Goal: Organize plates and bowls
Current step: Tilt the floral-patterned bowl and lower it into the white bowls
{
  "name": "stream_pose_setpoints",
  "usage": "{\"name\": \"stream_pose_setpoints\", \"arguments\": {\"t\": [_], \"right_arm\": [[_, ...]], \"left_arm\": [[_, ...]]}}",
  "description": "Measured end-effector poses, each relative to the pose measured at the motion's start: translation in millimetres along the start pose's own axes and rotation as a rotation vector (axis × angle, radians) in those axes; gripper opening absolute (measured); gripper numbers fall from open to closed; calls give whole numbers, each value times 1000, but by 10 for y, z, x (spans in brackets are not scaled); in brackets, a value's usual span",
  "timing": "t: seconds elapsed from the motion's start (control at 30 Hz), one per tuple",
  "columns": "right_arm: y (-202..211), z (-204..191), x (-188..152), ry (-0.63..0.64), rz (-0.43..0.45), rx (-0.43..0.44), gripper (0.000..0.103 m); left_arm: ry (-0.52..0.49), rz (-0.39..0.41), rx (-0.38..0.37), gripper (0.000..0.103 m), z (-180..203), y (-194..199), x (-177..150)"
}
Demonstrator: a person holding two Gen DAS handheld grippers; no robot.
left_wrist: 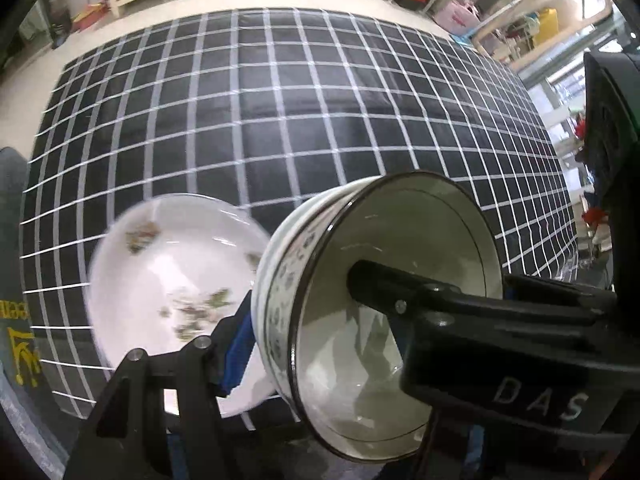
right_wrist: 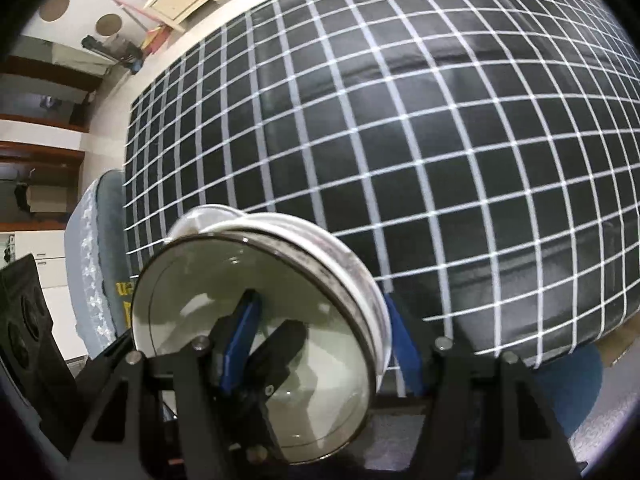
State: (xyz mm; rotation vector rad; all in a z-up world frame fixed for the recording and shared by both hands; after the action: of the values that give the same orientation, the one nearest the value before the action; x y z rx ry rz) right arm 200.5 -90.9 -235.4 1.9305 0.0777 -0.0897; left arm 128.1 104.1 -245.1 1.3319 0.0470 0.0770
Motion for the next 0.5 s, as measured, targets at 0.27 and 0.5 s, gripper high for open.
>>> {"name": "stream_pose_setpoints", "arguments": {"t": [0.27,0.5], "right_arm": [[-249,-601,199,86,-35,5,66],[-551,-830,325,113,-69,-15,66]], "left_arm": [[94,13,17,61,-683,119,33],[136,-3,2,61,-1047,-30,36]]}}
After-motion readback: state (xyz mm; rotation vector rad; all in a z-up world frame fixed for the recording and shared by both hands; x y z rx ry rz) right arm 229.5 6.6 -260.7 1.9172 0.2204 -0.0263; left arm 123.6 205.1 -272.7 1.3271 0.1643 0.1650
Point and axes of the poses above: each gripper's, at about its wrist camera, not at the fingertips, and y roughly against the way its jaws point, z to its right, x to its top, the point moved 5 cm from there along -y, roughly the way its jaws point, and after that the axes turned 8 degrees about -z, right-handed, at the moved point
